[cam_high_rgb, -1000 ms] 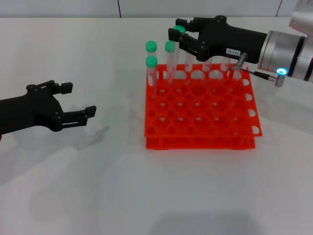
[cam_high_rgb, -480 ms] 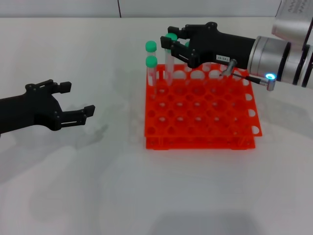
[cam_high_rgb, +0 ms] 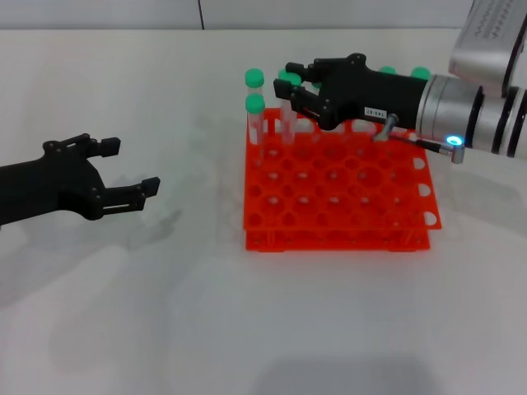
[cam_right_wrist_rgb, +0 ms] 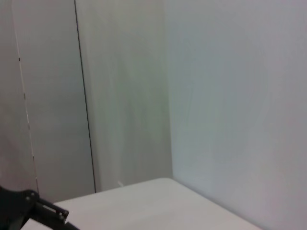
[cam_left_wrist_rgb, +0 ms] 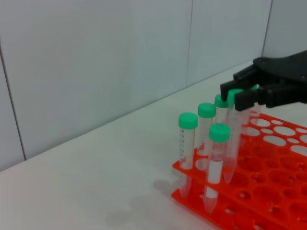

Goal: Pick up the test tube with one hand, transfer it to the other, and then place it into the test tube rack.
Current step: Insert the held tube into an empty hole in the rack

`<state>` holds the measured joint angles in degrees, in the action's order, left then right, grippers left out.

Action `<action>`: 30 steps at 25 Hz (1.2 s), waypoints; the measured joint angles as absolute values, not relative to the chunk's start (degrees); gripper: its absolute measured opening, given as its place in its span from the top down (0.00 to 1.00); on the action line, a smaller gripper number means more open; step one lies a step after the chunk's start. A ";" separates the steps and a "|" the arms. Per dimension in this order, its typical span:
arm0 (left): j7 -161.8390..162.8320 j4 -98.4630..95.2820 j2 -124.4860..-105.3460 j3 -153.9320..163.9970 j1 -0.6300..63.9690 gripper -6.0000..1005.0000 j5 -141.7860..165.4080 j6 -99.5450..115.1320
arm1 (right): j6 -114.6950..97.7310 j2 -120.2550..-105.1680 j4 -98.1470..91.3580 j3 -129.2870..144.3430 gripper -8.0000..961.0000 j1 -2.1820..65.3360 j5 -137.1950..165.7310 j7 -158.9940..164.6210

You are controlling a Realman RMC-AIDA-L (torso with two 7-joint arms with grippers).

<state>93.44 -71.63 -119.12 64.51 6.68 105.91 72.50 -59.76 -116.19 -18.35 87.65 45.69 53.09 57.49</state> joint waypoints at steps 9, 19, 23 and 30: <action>93.43 -71.54 -119.18 64.51 6.75 0.13 105.91 72.51 | -58.21 -116.19 -18.48 89.92 0.72 45.53 52.54 57.82; 93.43 -71.54 -119.11 64.51 6.61 0.13 105.91 72.51 | -57.62 -116.19 -22.87 92.98 0.59 44.42 52.58 59.37; 93.32 -71.54 -119.09 64.51 6.58 0.13 105.91 72.51 | -57.71 -116.18 -23.10 92.89 0.46 44.30 52.56 59.41; 89.97 -69.92 -119.08 61.52 6.62 0.14 104.89 74.53 | -58.40 -114.76 -28.82 92.79 0.37 39.76 53.65 61.79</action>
